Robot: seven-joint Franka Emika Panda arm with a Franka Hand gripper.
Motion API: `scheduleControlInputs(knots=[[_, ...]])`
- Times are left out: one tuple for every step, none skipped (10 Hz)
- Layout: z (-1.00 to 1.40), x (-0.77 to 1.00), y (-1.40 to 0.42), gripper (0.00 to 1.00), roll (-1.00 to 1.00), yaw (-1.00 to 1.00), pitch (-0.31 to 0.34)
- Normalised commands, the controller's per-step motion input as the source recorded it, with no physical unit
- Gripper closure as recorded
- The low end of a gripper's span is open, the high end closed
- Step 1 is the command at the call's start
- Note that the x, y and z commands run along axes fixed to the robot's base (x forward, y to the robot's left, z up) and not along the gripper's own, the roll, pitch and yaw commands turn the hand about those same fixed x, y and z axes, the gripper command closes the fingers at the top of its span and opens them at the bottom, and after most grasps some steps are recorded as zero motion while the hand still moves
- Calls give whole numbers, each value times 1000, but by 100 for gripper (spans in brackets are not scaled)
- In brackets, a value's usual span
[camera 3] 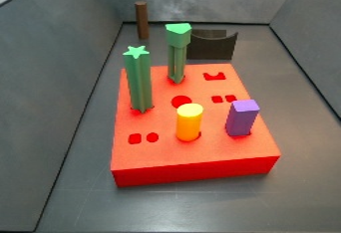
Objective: Pick up the hexagon object. Move up. Move to above the board. Insert the hexagon object.
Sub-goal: Pick up the hexagon object.
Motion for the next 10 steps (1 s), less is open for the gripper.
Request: scheduleControlInputs(knots=[[-183, -363, 43, 0, 0, -3, -147], [-546, -614, 514, 0, 0, 0, -174], [-749, -923, 623, 0, -13, 23, -254], [-777, -1000, 511, 0, 0, 0, -269], [-746, -286, 403, 0, 0, 223, -134], [-654, -114, 0, 0, 87, 194, -93], [-646, -63, 0, 0, 54, 57, -161], [-643, 260, 91, 0, -13, 0, -49], [-609, 34, 406, 0, -69, -34, -63], [-780, -209, 363, 0, 0, -23, -140]])
